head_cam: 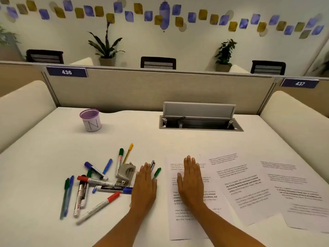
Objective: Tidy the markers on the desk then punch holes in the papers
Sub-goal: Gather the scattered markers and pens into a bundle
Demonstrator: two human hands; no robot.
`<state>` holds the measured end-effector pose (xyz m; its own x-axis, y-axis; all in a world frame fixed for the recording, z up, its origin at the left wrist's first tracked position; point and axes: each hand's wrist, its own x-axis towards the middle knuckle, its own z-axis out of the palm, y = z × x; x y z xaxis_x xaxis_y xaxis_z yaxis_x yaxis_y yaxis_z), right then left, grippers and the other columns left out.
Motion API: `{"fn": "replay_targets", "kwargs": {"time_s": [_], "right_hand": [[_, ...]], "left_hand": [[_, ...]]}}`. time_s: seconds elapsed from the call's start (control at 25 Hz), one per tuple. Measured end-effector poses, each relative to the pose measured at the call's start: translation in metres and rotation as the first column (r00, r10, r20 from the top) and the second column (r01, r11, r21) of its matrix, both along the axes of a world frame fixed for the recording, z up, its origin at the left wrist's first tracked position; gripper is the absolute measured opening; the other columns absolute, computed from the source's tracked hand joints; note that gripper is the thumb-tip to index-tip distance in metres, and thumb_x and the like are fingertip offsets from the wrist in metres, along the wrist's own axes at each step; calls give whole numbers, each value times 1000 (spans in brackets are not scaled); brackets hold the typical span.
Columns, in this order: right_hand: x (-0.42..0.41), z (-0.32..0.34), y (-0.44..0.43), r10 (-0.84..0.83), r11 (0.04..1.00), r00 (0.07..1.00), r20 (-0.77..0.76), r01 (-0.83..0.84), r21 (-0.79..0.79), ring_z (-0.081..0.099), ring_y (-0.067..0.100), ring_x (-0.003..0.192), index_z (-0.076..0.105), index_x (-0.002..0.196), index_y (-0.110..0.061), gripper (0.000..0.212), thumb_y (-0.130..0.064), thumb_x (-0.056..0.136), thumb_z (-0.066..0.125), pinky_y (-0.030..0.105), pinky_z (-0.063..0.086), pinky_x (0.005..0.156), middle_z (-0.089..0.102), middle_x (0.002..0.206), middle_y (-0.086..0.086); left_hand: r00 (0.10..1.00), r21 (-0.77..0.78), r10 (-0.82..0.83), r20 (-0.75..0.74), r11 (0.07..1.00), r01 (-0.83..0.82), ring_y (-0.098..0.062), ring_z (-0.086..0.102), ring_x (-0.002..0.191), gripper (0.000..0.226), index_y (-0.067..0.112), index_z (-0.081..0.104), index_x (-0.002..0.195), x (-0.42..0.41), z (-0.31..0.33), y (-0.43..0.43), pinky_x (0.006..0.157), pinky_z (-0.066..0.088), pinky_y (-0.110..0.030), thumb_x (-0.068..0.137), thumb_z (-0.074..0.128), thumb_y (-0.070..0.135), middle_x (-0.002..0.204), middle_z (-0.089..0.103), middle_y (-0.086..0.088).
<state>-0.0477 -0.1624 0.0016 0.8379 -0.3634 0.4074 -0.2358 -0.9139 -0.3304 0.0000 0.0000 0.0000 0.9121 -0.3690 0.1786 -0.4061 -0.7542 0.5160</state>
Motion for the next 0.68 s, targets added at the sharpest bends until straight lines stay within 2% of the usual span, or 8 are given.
{"fn": "replay_targets", "kwargs": {"time_s": [0.2,0.32,0.36,0.44,0.52,0.64,0.68], "right_hand": [[-8,-21,-5,-32,992,982,-188,53,111,3,17,147,5,150,-10,65,-41,99,31,27,-6,119,5,160,5],[-4,-24,-6,-32,994,970,-239,56,95,-1,18,147,0,150,-10,67,-45,99,27,28,-5,118,2,160,6],[-4,-25,-6,-34,994,968,-248,58,92,-1,18,147,0,149,-10,67,-45,99,27,29,-4,119,2,160,7],[-3,-26,-6,-36,994,966,-255,61,91,0,19,147,1,150,-9,67,-44,99,28,30,-2,119,3,160,7],[-3,-27,-6,-33,994,969,-245,58,95,1,19,147,2,150,-9,67,-44,99,29,31,0,120,5,160,8],[-3,-28,-6,-42,994,968,-246,64,84,3,20,147,3,150,-8,67,-43,99,29,32,2,120,7,160,9],[-3,-28,-6,-45,995,968,-246,66,77,3,20,147,3,150,-8,67,-43,99,29,32,2,120,7,160,9]], "left_hand": [[986,-22,128,-103,991,-131,-18,14,147,65,10,5,151,-2,1,-14,118,10,-27,98,39,27,160,12,-6],[975,-60,161,-156,983,-172,-20,23,144,63,6,12,150,-3,3,-18,115,23,-27,98,42,24,157,22,-8],[974,-23,180,-138,982,-185,-21,30,140,58,4,17,149,-1,3,-17,112,29,-26,99,41,22,153,29,-11],[980,112,198,4,974,-197,-21,47,124,46,3,35,141,4,6,-15,99,42,-23,99,43,19,136,47,-13],[986,262,121,118,954,-148,-20,54,103,28,4,54,122,8,7,-16,83,46,-24,95,50,10,115,57,-11],[991,424,130,23,896,-127,-22,47,101,26,1,44,118,8,9,-18,84,39,-28,96,34,-5,114,51,-15],[990,440,137,24,888,-133,-22,50,96,25,1,46,116,6,10,-19,81,41,-28,93,37,-7,108,53,-15]]}}
